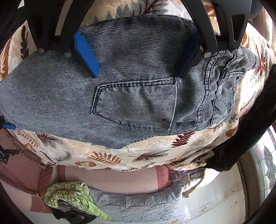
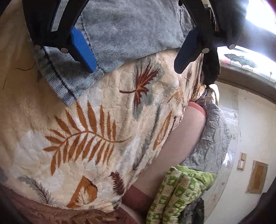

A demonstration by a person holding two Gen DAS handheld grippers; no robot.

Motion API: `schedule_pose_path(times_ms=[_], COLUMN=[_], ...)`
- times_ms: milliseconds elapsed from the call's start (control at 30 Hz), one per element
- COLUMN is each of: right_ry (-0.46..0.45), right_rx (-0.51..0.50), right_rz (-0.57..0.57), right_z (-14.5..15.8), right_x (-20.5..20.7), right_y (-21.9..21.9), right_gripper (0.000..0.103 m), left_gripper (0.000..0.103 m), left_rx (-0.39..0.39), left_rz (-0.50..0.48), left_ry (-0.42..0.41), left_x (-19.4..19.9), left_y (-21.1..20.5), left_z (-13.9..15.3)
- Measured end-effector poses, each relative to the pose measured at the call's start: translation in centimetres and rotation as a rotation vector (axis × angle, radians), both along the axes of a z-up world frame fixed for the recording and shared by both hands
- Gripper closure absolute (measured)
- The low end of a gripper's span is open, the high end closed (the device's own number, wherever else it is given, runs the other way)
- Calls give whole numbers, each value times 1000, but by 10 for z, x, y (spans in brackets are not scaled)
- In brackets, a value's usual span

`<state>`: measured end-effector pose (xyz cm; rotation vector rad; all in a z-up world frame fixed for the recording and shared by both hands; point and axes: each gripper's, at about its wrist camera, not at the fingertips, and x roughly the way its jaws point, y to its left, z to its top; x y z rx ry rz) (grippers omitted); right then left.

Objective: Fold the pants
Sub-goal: 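Smooth and flatten the folded jeans with both tools, then release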

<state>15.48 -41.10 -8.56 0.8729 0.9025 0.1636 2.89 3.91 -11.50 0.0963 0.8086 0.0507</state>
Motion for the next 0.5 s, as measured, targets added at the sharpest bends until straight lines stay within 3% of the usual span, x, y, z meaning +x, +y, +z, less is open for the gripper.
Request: schedule_pose_path(times_ms=[167,267,333,400,433,467,500], right_ry=[-5,-9,-108,-301,-391,-426,-361], right_rx=[-107,-193,-303,-523,-616,-673,-671], right_rz=[9,20,78,83,77,92,134], right_z=[-2,3,35,78,93,99,100], right_x=[-53,-77,-93,-113,-121,-120,-107], right_y=[20,37,70,109,127,142,154], right_gripper=[9,9,9,9,0,0,0], left_gripper=[12,12,12,12,12,12,12], left_rx=[3,-91,-172,-254,-284,-295,-306], left_rz=[-3,21,85,180,228,285,344], left_ry=[22,53,18,-30,-24,4,21], left_x=[3,8,8,11,16,21,22], left_y=[1,12,30,54,66,77,87], left_z=[3,24,51,77,85,90,97])
